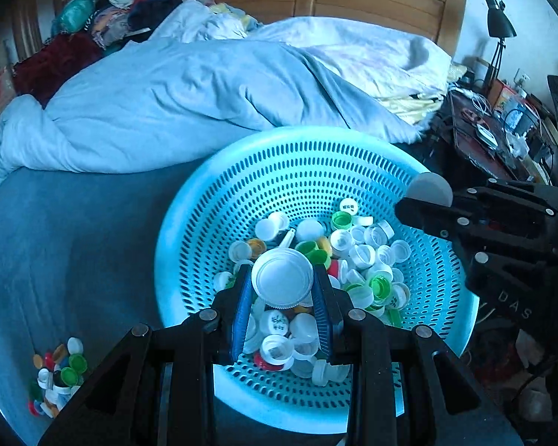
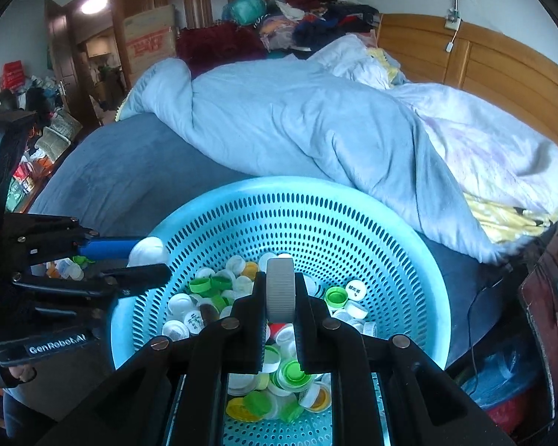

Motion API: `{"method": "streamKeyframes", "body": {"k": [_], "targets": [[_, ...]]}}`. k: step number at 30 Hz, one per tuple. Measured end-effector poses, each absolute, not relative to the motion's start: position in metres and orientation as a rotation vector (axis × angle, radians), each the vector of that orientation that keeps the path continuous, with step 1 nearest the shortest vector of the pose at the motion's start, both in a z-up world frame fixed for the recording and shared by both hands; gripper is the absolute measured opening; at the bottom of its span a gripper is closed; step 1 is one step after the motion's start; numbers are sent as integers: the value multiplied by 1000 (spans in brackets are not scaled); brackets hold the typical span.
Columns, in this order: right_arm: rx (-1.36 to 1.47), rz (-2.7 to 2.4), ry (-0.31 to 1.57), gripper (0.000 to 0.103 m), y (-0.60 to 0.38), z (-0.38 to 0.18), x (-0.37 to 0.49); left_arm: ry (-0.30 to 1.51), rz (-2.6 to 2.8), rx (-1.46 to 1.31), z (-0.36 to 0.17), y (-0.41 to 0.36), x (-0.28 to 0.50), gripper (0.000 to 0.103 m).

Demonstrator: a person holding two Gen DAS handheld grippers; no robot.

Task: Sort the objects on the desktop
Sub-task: 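Carry the white cap in the left gripper over the basket while the right gripper carries its cap, then open the left gripper over the basket while the right gripper opens too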

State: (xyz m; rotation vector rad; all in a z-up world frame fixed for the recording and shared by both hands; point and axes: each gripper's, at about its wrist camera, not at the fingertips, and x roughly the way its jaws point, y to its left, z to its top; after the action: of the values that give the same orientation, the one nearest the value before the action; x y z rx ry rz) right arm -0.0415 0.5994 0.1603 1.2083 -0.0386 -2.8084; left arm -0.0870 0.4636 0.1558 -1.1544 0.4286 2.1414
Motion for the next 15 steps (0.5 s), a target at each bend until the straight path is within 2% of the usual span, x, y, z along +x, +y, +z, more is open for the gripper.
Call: {"method": "streamKeyframes", "body": {"k": [15], "targets": [[1228,-2791,-47,13,598,156,-43,425,2124,-1168,152,469,-88,27]]}}
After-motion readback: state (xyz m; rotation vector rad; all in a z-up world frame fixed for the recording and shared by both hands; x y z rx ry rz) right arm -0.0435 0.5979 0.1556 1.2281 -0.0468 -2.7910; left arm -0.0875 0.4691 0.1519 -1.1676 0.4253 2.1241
